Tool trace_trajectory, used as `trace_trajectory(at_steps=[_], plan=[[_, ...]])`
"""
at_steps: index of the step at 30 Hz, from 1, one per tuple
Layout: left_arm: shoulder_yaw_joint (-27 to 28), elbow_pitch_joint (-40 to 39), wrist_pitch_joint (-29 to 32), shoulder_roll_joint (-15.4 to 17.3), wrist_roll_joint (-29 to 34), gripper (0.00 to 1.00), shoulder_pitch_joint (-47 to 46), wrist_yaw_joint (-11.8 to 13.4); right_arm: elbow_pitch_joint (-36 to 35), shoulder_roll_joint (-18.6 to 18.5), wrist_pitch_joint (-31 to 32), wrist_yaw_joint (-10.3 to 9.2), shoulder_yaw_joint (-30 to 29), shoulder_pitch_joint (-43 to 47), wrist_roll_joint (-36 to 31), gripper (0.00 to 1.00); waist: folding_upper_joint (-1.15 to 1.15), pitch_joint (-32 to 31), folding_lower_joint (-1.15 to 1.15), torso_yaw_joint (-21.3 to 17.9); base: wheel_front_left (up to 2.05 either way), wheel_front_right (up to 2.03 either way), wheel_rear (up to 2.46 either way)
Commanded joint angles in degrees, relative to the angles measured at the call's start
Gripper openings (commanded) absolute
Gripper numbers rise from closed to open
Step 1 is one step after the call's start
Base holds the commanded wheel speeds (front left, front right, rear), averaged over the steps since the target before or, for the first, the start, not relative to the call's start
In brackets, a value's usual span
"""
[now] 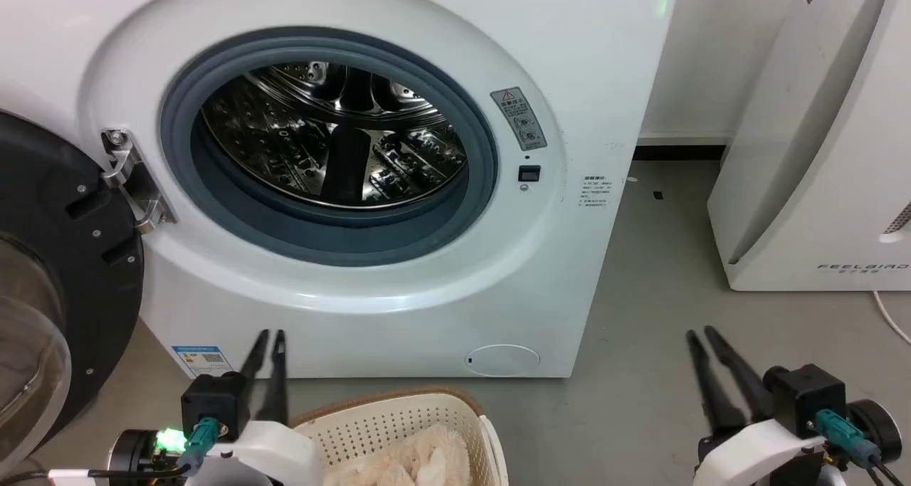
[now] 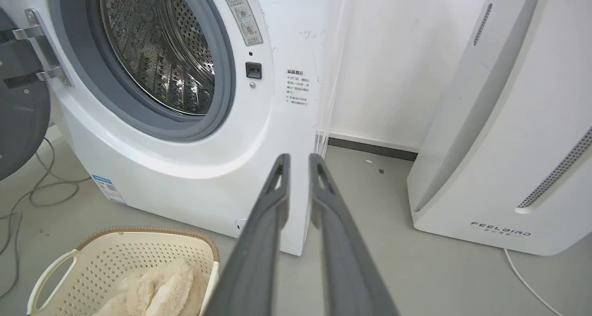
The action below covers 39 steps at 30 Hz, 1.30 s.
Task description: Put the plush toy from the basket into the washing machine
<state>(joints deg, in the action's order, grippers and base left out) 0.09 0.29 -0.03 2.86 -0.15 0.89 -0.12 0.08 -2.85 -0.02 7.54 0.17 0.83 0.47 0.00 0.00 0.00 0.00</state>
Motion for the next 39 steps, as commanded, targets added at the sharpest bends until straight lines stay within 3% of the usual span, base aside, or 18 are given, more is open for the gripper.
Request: trace_trajectory(at_steps=[1,22,39], plan=[[0.0,0.02,-0.03,0.0,0.0,1.0,0.01,0.01,0.0,0.0,-0.03,0.0,-0.01,0.01,0.03,1.0,0.0,0.0,0.0,0.0,0.0,0.0,0.0],[-1.61,2.18,-2.07,0.0,-0.56,1.0,-0.24,0.29,-0.1,0.0,-2.08,-0.01,-0.68,-0.01,1.19,1.0,0.0,0.99,0.0,-0.49,0.0,0.0,0.0],[-3.58,8.66,-3.99,0.37,-1.58,1.0,-3.31,-0.17,-1.74,-0.01,-4.12,-0.01,-1.57,-1.43,0.95,1.0,0.0,5.14,0.0,-1.85,0.0,0.0,0.0]])
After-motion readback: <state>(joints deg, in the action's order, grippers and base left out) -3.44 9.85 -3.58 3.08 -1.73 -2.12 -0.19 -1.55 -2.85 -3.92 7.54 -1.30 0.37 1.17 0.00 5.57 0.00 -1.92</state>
